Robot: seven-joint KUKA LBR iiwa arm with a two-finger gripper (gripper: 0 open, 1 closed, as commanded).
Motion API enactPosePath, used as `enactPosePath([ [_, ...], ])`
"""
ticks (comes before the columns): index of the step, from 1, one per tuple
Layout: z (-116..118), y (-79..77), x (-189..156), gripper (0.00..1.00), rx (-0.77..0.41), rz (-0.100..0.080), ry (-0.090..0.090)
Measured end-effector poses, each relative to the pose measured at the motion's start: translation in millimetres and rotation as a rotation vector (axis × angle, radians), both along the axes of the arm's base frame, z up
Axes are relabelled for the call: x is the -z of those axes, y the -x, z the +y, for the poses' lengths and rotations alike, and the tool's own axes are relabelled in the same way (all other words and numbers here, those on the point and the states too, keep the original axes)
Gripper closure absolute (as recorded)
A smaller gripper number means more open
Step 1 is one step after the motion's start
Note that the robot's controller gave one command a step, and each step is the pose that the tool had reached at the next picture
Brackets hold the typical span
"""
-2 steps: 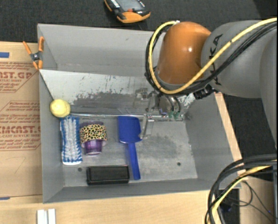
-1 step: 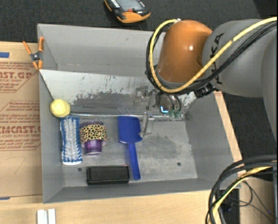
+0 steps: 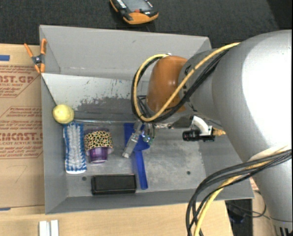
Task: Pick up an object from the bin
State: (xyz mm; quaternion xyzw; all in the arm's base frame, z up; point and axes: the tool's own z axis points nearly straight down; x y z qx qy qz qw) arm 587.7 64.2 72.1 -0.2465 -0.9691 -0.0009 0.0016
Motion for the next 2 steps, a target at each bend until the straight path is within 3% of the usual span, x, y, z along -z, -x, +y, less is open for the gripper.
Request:
enactPosePath([
  [1,-2,11.3,-60,0.0,0.065,-0.008,0.001],
  [2,0,5.4,-3,0.0,0.017,0.005,0.002],
])
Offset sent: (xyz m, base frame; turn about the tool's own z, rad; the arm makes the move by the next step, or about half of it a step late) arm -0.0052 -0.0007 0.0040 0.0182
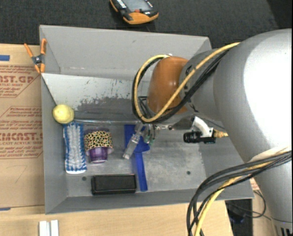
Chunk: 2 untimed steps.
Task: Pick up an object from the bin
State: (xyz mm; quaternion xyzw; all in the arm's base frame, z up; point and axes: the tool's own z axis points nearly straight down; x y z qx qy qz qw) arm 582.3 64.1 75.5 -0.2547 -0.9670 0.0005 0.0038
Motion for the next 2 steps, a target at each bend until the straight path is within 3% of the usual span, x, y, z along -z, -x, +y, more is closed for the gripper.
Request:
enactPosePath([
  [1,-14,22.7,2,0.0,-0.601,-0.013,0.0],
  [2,-3,7.2,1,1.0,-0.12,0.006,-0.002],
])
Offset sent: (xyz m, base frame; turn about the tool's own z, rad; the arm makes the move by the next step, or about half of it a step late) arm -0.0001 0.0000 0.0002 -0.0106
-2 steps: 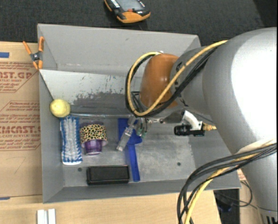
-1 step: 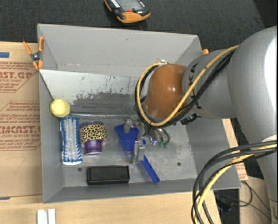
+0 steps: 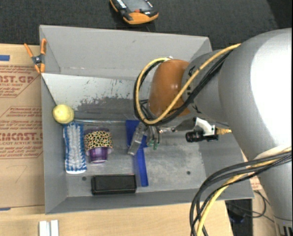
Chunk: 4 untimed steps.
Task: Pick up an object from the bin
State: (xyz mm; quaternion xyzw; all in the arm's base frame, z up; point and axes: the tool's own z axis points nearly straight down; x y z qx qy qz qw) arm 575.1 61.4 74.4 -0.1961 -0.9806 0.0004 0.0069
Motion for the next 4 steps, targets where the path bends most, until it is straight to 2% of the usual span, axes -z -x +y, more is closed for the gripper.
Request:
enactPosePath([
  [1,3,-1.6,2,1.0,0.105,0.011,0.002],
  [2,4,-1.5,-1,1.0,0.101,0.016,0.002],
  [3,4,-1.3,-19,1.0,0.101,0.017,0.001],
  [4,3,-0.4,-54,1.0,0.101,0.02,0.002],
])
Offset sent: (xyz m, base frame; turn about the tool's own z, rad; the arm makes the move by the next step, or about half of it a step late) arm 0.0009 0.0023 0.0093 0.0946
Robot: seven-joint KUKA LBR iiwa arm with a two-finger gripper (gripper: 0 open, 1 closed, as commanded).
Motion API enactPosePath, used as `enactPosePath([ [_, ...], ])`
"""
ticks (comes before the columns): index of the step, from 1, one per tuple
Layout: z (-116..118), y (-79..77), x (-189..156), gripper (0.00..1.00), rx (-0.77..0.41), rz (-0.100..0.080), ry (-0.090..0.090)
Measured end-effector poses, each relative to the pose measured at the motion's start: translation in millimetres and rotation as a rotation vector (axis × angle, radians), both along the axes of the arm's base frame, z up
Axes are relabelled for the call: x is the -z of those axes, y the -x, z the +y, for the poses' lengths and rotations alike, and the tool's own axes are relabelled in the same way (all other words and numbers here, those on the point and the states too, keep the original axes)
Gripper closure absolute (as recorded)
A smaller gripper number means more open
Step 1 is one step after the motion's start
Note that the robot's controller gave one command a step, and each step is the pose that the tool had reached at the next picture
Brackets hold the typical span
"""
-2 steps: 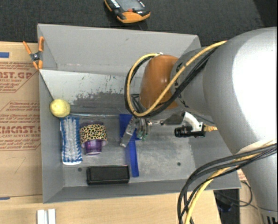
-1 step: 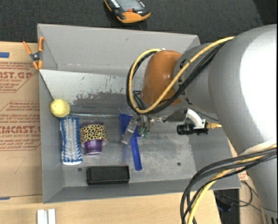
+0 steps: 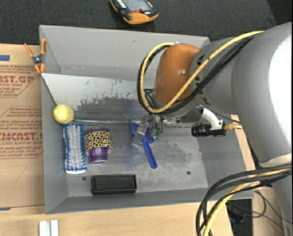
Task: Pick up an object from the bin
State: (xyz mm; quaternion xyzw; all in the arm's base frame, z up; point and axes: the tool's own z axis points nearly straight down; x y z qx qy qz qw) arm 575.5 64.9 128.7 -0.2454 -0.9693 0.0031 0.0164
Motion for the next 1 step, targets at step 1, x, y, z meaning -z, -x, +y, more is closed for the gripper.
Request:
enactPosePath([
  [1,-0.1,-1.3,-37.8,1.0,0.0,-0.005,0.0],
])
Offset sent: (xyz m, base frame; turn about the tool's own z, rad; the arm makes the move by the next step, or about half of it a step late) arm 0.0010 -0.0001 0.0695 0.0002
